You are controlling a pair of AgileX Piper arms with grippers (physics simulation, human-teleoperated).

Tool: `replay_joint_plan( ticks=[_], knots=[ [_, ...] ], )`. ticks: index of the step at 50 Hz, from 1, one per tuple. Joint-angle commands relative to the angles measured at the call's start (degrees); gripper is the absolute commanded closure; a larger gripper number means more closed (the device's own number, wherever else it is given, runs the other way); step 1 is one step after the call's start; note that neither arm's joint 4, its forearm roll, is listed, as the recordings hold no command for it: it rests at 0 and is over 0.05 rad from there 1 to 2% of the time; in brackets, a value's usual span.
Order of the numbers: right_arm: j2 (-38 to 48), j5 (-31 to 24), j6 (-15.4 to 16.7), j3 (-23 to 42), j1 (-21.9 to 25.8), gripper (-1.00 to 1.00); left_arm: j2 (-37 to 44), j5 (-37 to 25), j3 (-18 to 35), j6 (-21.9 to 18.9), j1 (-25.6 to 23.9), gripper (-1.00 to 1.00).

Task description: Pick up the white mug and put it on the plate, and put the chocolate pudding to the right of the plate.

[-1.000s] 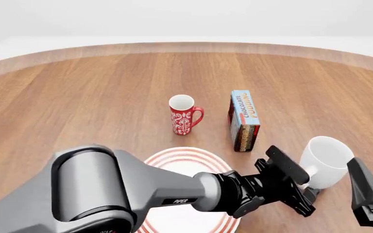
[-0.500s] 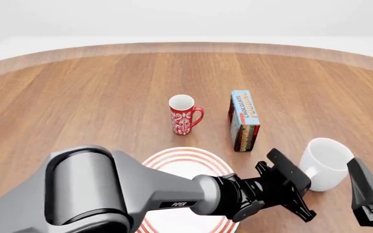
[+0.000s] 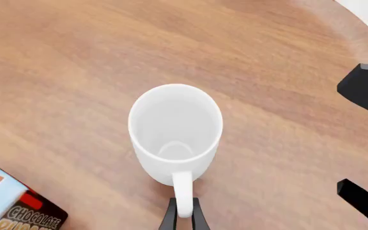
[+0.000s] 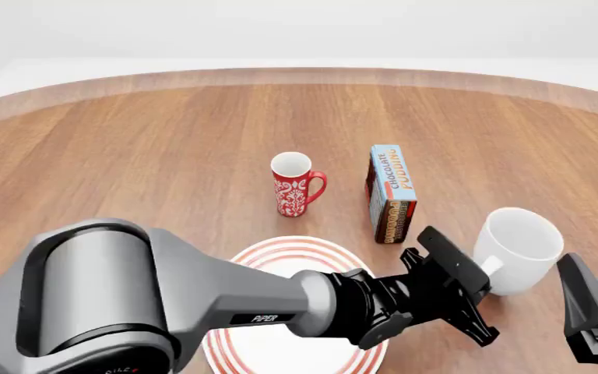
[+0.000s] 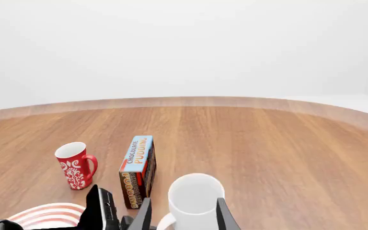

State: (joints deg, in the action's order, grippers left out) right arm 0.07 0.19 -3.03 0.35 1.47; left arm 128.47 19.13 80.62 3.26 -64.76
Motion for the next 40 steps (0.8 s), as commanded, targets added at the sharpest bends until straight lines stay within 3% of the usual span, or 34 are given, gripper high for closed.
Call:
replay_joint_plan(
  ticks=[1, 24, 40],
  knots=[
    [0.0, 0.1, 0.1, 0.0, -0.1, -1.00, -3.6, 1.1, -2.6, -0.8, 0.9, 1.00],
    [0.1, 0.2, 0.3, 0.1, -0.1, -1.00, -13.6, 3.8, -13.1, -2.5, 2.1, 1.00],
    [0.0, 0.2, 0.3, 0.1, 0.0, -1.00, -24.0, 5.5, -24.0, -4.4, 0.3, 1.00]
  ],
)
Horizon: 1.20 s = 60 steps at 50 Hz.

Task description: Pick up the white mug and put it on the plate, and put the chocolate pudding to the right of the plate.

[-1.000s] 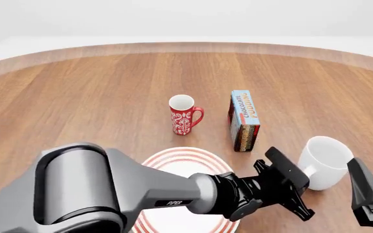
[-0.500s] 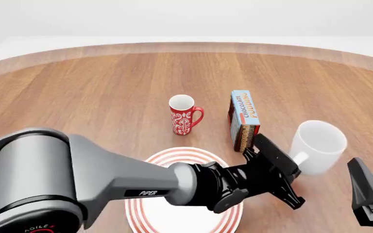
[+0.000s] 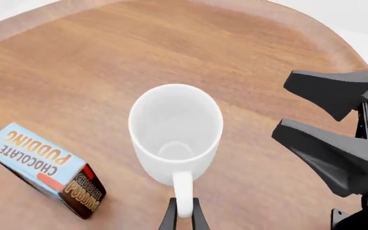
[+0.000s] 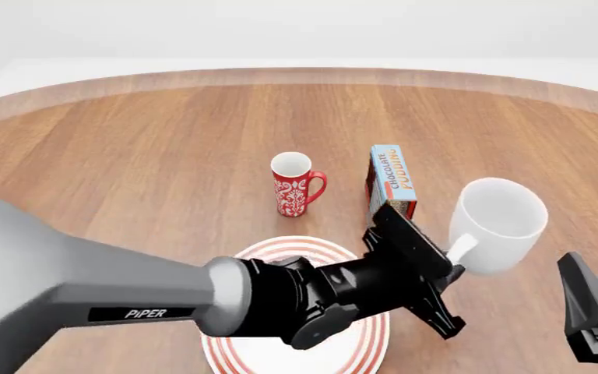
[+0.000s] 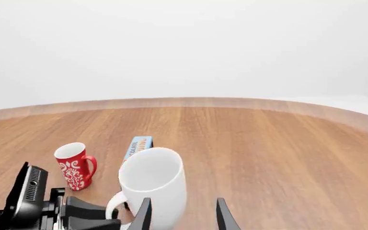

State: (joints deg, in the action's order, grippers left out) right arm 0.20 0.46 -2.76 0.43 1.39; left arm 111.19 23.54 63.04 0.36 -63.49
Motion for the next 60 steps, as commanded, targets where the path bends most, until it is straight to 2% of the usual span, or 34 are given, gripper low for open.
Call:
replay_joint_plan(
  ticks=[1, 18, 31, 47, 53, 60],
  knots=[
    [-0.1, -0.1, 0.0, 0.0, 0.0, -1.00, -7.5, 1.1, -7.1, -1.6, -1.2, 1.00],
    [-0.1, -0.2, 0.0, 0.2, 0.0, -1.00, -16.3, 1.3, -14.5, -2.9, -0.5, 1.00],
    [-0.1, -0.3, 0.0, 0.2, 0.1, -1.00, -21.2, 2.8, -20.5, -2.3, 0.6, 1.00],
    [-0.1, -0.2, 0.0, 0.2, 0.1, -1.00, -28.2, 3.7, -26.4, -2.5, 5.3, 1.00],
    [-0.1, -0.3, 0.1, 0.2, 0.1, -1.00, -30.9, 4.3, -29.1, -2.8, 8.5, 1.00],
    [-0.1, -0.2, 0.1, 0.2, 0.0, -1.00, -33.1, 5.4, -32.4, -1.9, 10.9, 1.00]
  ],
)
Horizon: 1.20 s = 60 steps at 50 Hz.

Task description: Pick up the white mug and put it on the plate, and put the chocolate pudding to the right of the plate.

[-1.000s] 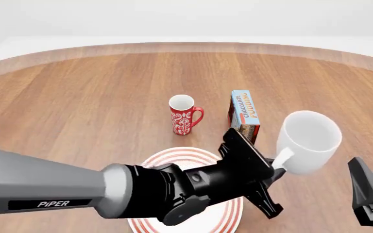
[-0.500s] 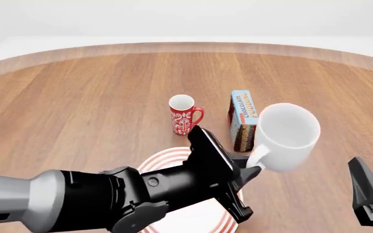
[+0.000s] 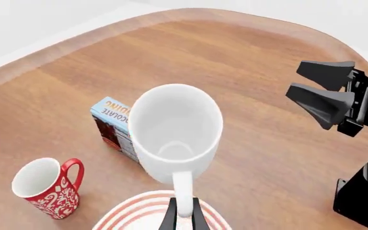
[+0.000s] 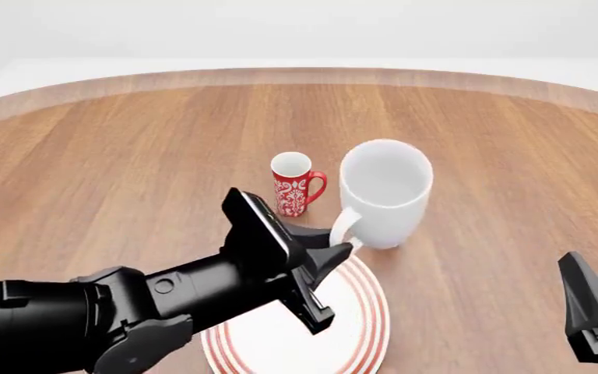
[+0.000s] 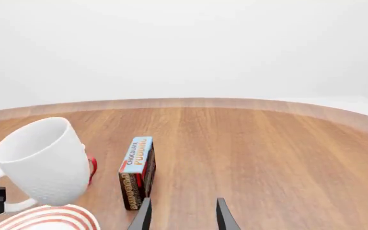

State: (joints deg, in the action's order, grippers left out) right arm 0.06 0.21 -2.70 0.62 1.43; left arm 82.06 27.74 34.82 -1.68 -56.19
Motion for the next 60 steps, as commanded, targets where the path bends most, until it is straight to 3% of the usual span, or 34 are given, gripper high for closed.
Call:
replay_joint_plan(
  ticks=[1, 38, 60],
  knots=[
    [0.0, 0.0, 0.1, 0.0, 0.0, -1.00, -4.2, 1.4, -4.6, 0.2, 3.9, 1.00],
    [0.0, 0.1, 0.2, -0.1, 0.1, -1.00, -6.0, 6.3, -15.8, 4.2, 10.0, 1.00],
    [0.0, 0.1, 0.3, 0.0, 0.2, -1.00, 1.6, 14.0, -19.9, 6.9, 9.9, 1.00]
  ],
)
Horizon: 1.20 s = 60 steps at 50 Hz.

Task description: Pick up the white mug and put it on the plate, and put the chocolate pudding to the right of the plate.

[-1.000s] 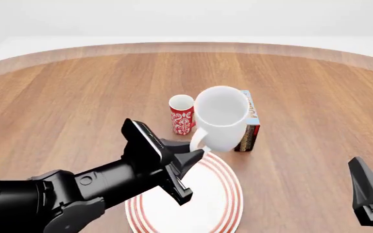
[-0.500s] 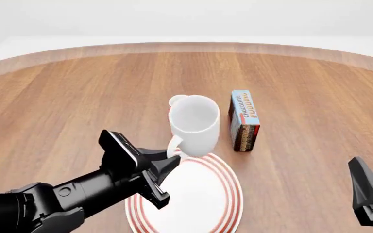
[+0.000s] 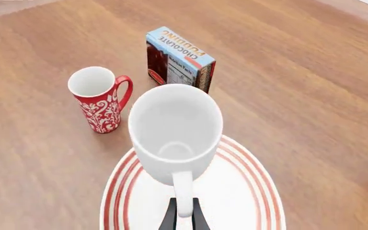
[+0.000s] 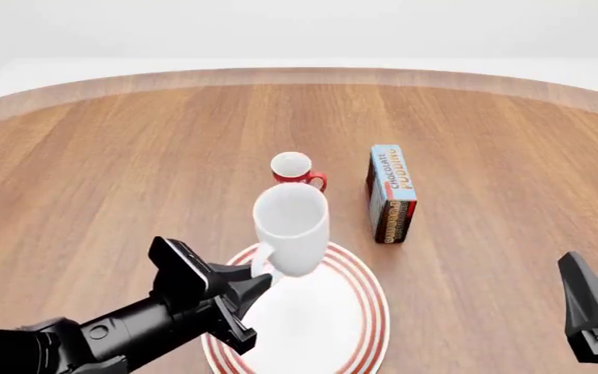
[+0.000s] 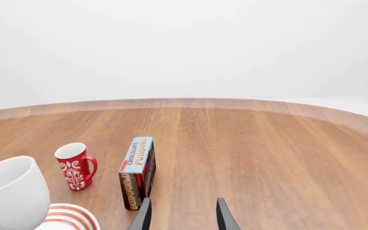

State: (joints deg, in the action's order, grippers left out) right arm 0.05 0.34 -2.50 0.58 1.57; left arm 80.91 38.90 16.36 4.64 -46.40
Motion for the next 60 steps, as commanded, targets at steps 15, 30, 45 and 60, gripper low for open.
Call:
replay_joint_plan(
  ticks=[15, 30, 45, 60],
  knots=[
    [0.0, 0.0, 0.0, 0.0, 0.0, -1.00, 7.3, 7.5, -3.1, 2.8, -0.8, 1.00],
    [0.0, 0.0, 0.0, 0.0, 0.0, -1.00, 10.1, 9.8, -4.0, 4.0, -1.4, 1.00],
    [0.0, 0.0, 0.0, 0.0, 0.0, -1.00, 11.6, 11.2, -4.5, 4.8, -1.5, 1.00],
    [0.0, 0.0, 0.0, 0.0, 0.0, -1.00, 13.7, 13.9, -5.4, 6.0, -0.9, 1.00]
  ],
)
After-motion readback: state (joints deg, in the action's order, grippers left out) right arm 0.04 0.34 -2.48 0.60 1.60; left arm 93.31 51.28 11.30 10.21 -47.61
